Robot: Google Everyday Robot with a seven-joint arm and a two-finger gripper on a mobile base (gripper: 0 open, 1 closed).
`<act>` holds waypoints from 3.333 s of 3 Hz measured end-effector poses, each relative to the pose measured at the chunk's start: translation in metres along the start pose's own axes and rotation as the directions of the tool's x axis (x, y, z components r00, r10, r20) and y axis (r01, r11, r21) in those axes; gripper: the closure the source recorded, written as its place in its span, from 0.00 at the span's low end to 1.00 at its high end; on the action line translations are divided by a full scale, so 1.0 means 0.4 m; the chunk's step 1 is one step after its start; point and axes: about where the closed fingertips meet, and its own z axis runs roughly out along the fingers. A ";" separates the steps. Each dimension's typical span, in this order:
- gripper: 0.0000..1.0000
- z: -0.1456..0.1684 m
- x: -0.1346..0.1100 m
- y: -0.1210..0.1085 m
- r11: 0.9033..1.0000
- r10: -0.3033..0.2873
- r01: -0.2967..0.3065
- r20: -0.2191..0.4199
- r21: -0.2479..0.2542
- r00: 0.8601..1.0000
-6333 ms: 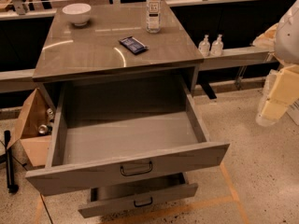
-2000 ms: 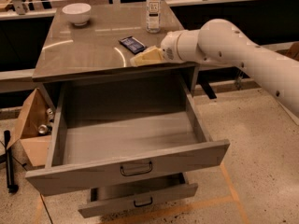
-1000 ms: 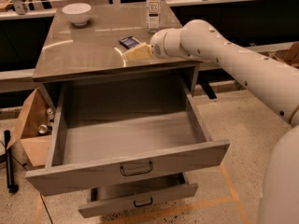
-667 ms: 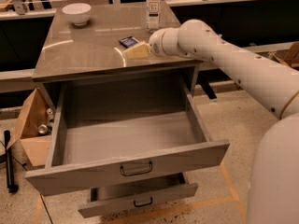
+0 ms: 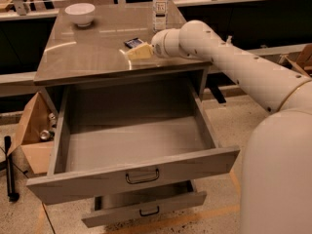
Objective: Place rxbar blueberry into top drawer
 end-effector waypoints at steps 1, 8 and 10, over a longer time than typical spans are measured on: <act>0.11 0.031 0.006 -0.006 1.000 0.010 -0.010 -0.006 -0.010 1.000; 1.00 -0.399 0.018 0.101 0.986 -0.046 0.044 -0.010 -0.164 0.999; 1.00 -0.531 0.114 0.253 0.944 -0.079 0.062 -0.040 -0.324 0.996</act>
Offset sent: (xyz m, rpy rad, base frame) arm 0.0248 0.0121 -0.0098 0.0219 0.0177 0.0236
